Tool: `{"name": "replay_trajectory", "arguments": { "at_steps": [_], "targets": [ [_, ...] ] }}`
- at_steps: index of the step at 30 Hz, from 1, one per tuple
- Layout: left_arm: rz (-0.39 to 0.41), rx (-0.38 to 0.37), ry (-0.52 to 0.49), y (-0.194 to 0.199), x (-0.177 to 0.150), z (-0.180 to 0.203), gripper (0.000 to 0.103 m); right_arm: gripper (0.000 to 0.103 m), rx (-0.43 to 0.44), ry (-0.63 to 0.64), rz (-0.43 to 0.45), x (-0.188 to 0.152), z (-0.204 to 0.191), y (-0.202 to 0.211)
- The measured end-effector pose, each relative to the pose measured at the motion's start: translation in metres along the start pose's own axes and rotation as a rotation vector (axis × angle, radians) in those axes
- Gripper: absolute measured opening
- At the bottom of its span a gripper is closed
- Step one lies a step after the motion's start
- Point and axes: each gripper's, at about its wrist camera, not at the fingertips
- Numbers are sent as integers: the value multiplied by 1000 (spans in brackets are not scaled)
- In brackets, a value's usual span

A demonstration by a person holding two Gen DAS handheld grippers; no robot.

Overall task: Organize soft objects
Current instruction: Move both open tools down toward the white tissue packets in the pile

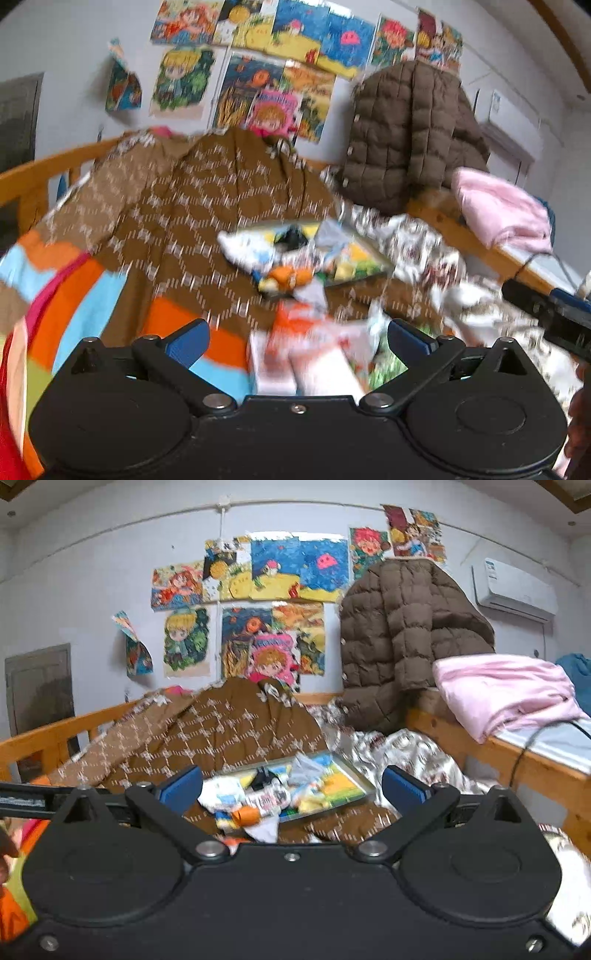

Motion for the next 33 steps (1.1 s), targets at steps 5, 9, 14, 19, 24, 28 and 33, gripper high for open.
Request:
{"name": "replay_trajectory", "arguments": {
  "at_steps": [5, 9, 14, 19, 24, 28, 33],
  "targets": [
    [-16, 37, -37, 7, -15, 5, 102, 103, -33, -46, -54, -30, 8, 16],
    [-17, 43, -45, 11, -21, 8, 102, 102, -35, -130, -116, -47, 12, 23],
    [-54, 79, -63, 8, -29, 14, 102, 103, -42, -138, -158, -66, 10, 31],
    [-64, 82, -77, 10, -32, 16, 102, 102, -67, -101, -165, -78, 5, 42],
    [-76, 98, -82, 10, -35, 16, 102, 102, -72, -89, -189, -80, 3, 44],
    [-90, 125, -88, 6, -36, 16, 102, 102, -73, -86, -217, -79, 4, 40],
    [-107, 180, -108, 1, -37, 18, 102, 102, -63, -69, -242, -80, 4, 38]
  ]
}}
Point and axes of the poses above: each gripper's, at about its wrist camera, not at the fingertips, and y roughly against the way its jaws point, z to its right, x to its top, and after that the axes turned 8 degrees about -x, right-handed
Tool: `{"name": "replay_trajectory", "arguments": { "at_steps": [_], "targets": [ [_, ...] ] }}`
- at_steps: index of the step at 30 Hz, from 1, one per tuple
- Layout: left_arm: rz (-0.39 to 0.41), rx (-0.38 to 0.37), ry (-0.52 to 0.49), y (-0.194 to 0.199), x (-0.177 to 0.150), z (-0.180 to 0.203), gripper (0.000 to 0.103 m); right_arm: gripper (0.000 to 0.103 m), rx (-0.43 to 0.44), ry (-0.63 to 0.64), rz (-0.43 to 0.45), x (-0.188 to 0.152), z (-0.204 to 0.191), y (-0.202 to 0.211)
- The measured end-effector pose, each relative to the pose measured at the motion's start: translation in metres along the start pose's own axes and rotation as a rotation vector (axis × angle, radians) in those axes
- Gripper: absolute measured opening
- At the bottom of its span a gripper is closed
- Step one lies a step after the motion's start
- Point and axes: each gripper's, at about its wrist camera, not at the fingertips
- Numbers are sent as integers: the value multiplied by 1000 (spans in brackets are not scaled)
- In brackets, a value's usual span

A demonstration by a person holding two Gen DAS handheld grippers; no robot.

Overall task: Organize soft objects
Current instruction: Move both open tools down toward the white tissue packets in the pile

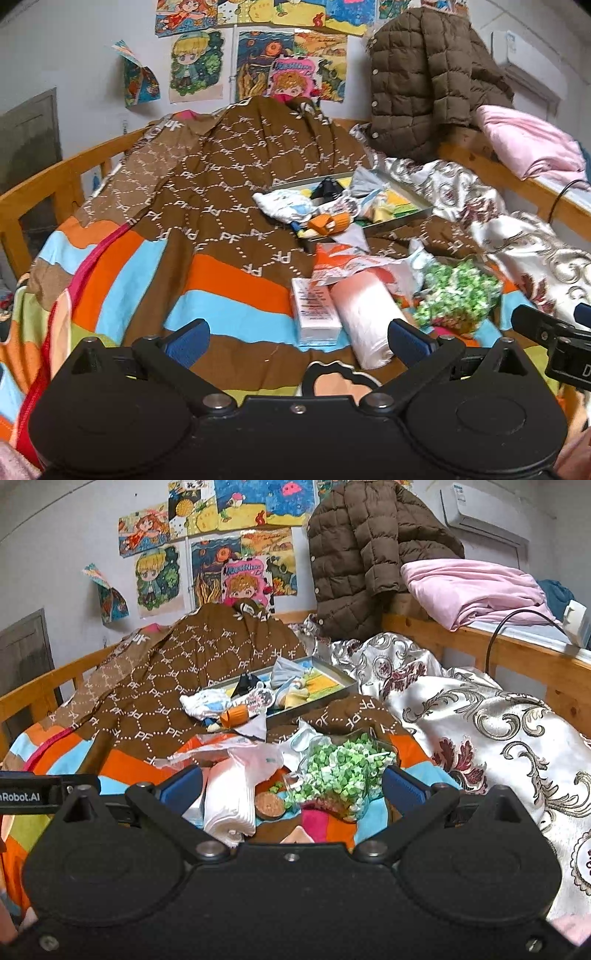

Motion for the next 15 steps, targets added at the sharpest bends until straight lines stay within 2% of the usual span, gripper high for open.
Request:
{"name": "replay_trajectory", "arguments": {
  "at_steps": [8, 15],
  "targets": [
    [-15, 44, -45, -8, -1, 7, 102, 102, 29, 22, -92, -2, 1, -17],
    [21, 95, -18, -9, 6, 1, 102, 102, 36, 12, -168, -2, -2, -34]
  ]
}}
Point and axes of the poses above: each gripper's, at about its wrist camera, not at the fingertips, and y roughly against the way its jaws point, z to its right, x to its top, and after that the axes turned 8 degrees about -x, right-handed
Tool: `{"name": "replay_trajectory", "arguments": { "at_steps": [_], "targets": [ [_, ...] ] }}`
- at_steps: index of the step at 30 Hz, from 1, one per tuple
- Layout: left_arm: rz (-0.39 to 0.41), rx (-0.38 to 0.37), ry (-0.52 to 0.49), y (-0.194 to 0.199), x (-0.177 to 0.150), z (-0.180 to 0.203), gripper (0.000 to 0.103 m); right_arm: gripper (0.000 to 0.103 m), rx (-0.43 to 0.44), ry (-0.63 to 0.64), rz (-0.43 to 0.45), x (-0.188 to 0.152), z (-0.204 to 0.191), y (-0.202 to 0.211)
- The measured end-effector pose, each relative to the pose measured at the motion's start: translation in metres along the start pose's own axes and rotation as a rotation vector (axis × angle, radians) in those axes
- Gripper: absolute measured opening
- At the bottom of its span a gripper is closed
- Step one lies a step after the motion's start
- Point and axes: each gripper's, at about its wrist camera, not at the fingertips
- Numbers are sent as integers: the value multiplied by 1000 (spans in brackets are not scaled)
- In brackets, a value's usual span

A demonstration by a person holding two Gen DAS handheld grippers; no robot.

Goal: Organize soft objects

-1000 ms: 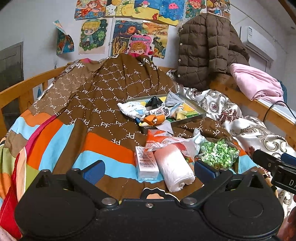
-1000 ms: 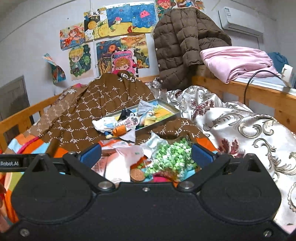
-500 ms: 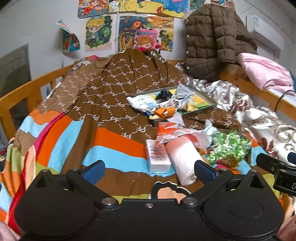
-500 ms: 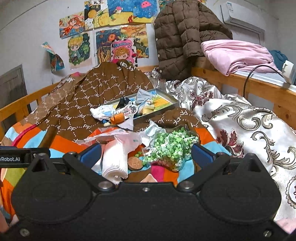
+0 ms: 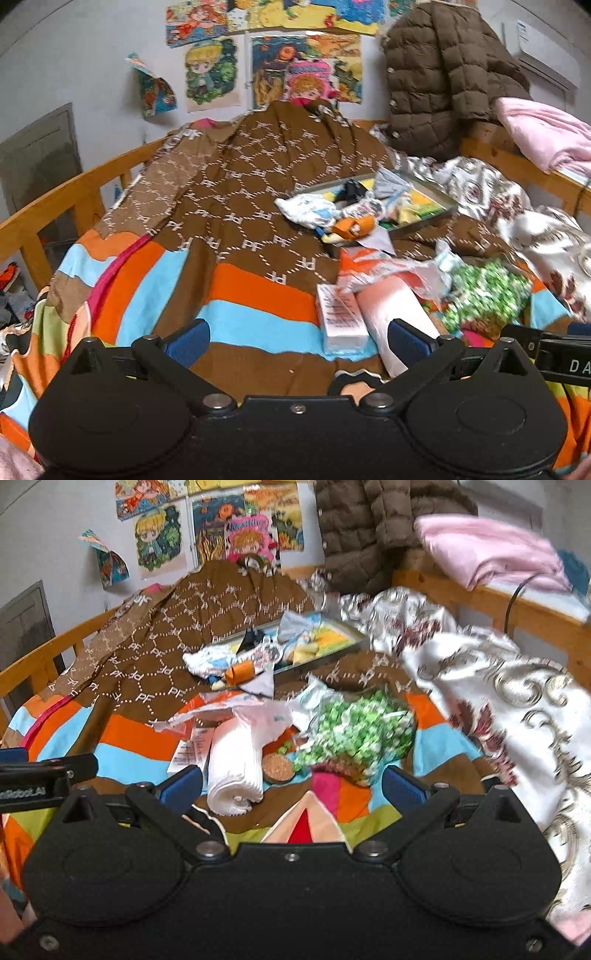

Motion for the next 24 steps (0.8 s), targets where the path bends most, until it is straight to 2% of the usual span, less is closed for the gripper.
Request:
{"name": "replay_trajectory", "arguments": {
  "at_steps": [4, 7, 13, 17, 20, 24],
  "targets": [
    [9, 33, 51, -5, 4, -9, 102, 102, 48, -40, -70, 10, -2, -26],
    [16, 46, 85, -8, 7, -14, 102, 102, 45, -20, -73, 17, -7, -39],
    [44, 24, 101, -22, 24, -18, 102, 102, 49, 48, -22, 40, -15, -59],
    [53, -2, 92, -40, 47, -20, 102, 102, 28, 59, 55, 58, -10, -74],
    [53, -53, 90, -60, 64, -19, 102, 102, 8, 37, 105, 70, -6, -89],
    [62, -115, 19, -94, 87, -12, 102, 103, -12, 18, 139, 83, -1, -114]
  ]
}}
Point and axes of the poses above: each gripper's, at about its wrist camera, not at the fingertips, and y roughly against the way its jaws point, z to its right, x to its top, and after that the axes turned 8 degrees about -x, right-handed
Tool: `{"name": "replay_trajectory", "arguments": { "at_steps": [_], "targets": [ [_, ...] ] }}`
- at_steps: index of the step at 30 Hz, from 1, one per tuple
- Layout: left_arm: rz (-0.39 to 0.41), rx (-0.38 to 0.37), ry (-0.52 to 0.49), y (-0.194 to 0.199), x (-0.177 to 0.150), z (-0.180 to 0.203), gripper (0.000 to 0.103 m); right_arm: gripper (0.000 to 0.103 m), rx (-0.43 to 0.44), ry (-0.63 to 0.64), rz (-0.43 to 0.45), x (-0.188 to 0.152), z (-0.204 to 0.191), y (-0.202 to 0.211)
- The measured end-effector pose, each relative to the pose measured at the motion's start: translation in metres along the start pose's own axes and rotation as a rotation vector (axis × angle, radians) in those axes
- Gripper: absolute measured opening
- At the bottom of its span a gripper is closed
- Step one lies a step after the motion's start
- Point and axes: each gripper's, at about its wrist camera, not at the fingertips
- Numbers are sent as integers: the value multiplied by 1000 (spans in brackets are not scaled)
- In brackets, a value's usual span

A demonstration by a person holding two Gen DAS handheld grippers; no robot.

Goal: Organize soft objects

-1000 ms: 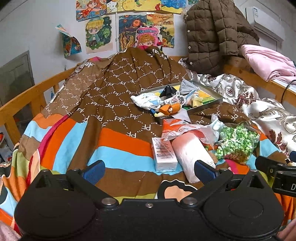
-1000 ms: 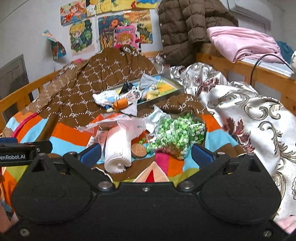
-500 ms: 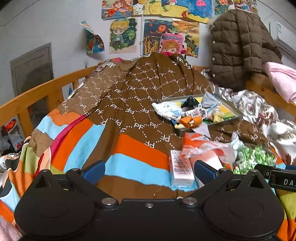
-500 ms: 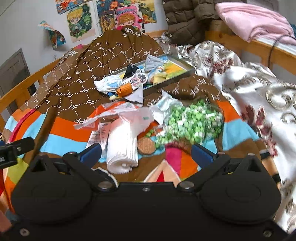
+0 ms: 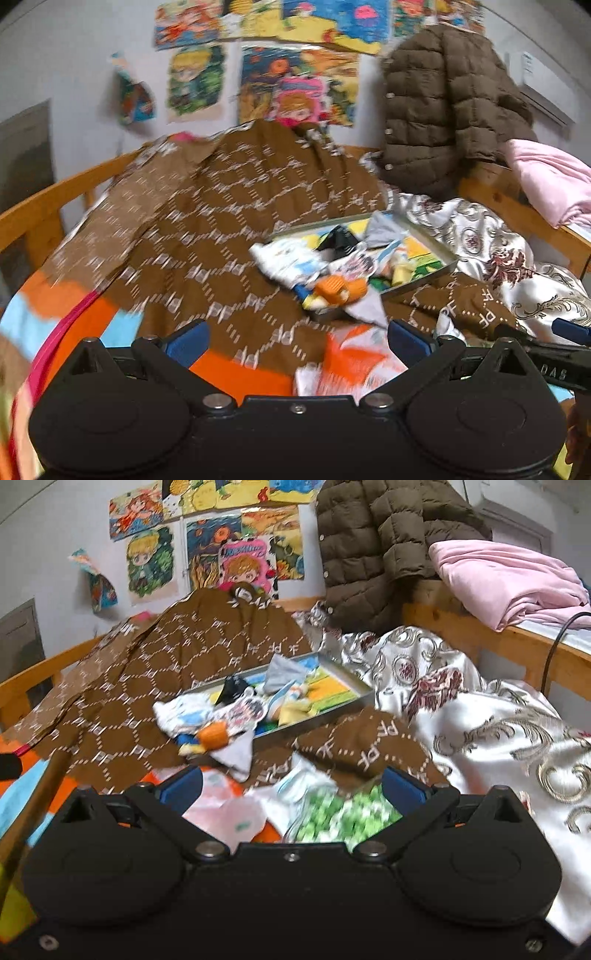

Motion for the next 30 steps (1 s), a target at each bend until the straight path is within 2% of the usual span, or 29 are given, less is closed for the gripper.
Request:
{"name": "replay_trajectory", "arguments": {
  "at_steps": [7, 11, 14, 18, 22, 25, 28, 30],
  "targets": [
    [-30, -136, -32, -71, 13, 0, 102, 103, -43, 28, 9, 6, -4, -44],
    [-96, -217, -23, -117, 19, -1, 102, 102, -2, 1, -28, 13, -1, -79],
    [-152, -279, 28, -151, 26, -4, 102, 102, 23, -23, -40, 18, 1, -101],
    [-241, -383, 152, -196, 29, -7, 102, 102, 41, -17, -68, 25, 5, -136],
    [-294, -407, 212, -227, 24, -13, 102, 102, 69, -28, -145, 27, 10, -172],
    [-318, -401, 220, -247, 19, -15, 102, 102, 71, -21, -201, 26, 9, -196],
    [-364, -376, 204, -266, 14, -13, 102, 102, 64, 36, -218, 24, -3, -209],
    [-390, -391, 192, -275, 9, -9, 102, 102, 49, 85, -219, 21, -13, -215]
  ]
}}
Point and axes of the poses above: each gripper's, at about its wrist camera, not at the fingertips, and y roughly against the way its jaws point, z to its right, x to its top, and after that the axes turned 8 degrees about -x, right-handed
